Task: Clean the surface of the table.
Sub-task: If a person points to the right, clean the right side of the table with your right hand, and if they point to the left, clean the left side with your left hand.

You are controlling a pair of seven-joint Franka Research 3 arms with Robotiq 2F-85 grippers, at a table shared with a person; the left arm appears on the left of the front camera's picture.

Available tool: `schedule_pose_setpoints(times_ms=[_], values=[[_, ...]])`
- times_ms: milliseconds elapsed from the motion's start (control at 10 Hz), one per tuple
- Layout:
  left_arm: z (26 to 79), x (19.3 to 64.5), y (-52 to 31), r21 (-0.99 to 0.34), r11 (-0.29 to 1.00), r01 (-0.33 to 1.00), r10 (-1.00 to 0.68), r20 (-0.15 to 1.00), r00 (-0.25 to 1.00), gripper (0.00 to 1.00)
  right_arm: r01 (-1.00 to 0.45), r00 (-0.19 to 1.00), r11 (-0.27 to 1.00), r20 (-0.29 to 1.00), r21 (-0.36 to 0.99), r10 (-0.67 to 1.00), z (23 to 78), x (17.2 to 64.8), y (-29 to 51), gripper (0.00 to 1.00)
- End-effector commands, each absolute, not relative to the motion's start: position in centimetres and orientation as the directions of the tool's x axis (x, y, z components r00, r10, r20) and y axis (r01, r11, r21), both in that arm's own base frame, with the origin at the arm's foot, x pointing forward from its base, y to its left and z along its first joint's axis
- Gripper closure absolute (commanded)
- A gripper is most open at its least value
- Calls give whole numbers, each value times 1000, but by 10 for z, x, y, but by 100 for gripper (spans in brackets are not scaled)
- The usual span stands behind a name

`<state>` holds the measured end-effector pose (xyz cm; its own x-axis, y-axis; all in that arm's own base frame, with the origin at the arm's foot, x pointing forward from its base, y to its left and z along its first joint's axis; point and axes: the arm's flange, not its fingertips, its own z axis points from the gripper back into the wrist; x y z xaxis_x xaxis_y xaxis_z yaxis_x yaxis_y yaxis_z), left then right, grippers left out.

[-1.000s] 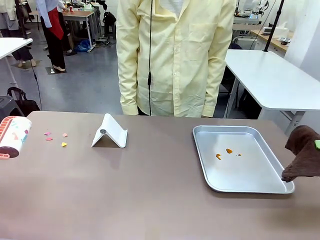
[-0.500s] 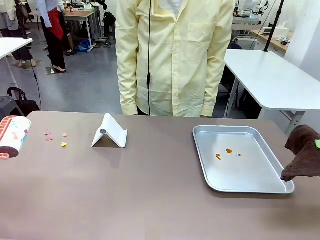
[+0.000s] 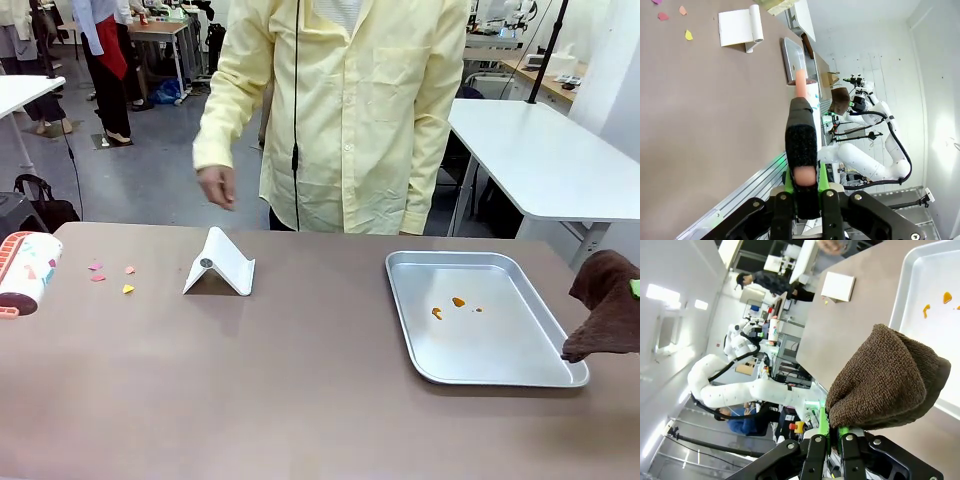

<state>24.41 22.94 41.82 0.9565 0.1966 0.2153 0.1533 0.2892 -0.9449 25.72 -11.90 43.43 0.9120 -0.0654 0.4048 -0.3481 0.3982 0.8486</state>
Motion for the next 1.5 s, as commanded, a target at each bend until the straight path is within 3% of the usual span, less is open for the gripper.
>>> schedule_pose_setpoints(times_ms=[0,900,1000,1400], values=[[421,242,231,-945,289,156,194,217,957,100,-328,920,391,385,860,-76,441,254,-117,100],[421,242,231,-945,289,156,194,217,957,100,-328,920,391,385,860,-76,441,254,-117,100],[418,244,229,-945,289,153,197,215,957,81,-328,920,391,385,860,-76,441,254,-117,100],[418,258,235,-912,392,123,210,219,953,81,-328,920,391,385,860,-76,441,254,-117,100]])
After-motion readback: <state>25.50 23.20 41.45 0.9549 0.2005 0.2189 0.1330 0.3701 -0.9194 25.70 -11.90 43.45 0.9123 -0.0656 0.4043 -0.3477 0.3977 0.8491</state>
